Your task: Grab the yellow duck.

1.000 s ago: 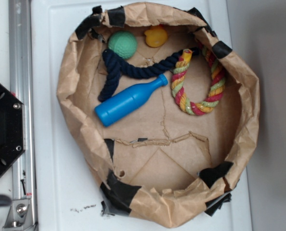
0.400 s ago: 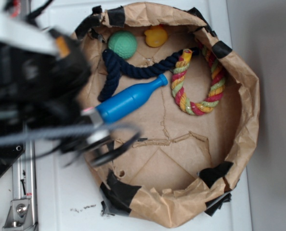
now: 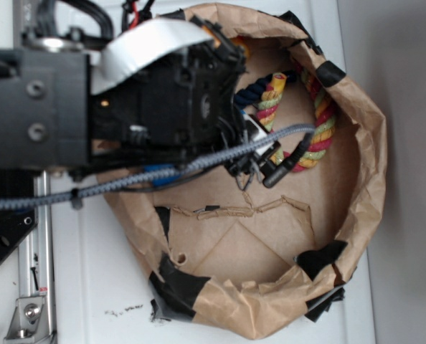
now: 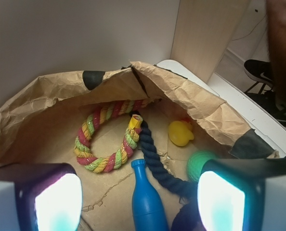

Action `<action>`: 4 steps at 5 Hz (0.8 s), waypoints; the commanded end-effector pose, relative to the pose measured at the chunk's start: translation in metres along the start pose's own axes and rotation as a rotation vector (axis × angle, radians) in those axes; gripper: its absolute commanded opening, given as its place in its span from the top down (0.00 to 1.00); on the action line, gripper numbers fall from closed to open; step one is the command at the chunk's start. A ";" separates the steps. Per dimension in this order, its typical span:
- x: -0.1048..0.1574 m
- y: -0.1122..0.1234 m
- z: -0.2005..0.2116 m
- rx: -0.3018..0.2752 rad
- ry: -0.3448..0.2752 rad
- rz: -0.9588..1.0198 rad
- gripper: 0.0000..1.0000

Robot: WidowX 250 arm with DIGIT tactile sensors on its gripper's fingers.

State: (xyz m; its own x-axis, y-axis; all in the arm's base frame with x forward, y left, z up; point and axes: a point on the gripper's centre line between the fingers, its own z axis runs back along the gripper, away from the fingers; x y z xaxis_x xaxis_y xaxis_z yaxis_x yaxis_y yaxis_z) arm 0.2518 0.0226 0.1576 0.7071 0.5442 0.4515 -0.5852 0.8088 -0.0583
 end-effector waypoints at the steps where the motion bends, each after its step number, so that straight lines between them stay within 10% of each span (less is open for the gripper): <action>1: 0.014 0.006 0.009 -0.016 -0.028 0.017 0.00; 4: 0.010 0.009 -0.087 0.169 -0.073 0.124 0.00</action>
State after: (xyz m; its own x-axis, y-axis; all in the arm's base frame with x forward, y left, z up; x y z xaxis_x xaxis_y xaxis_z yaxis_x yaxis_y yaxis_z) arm 0.2823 0.0463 0.0654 0.6319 0.6045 0.4850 -0.7184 0.6917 0.0739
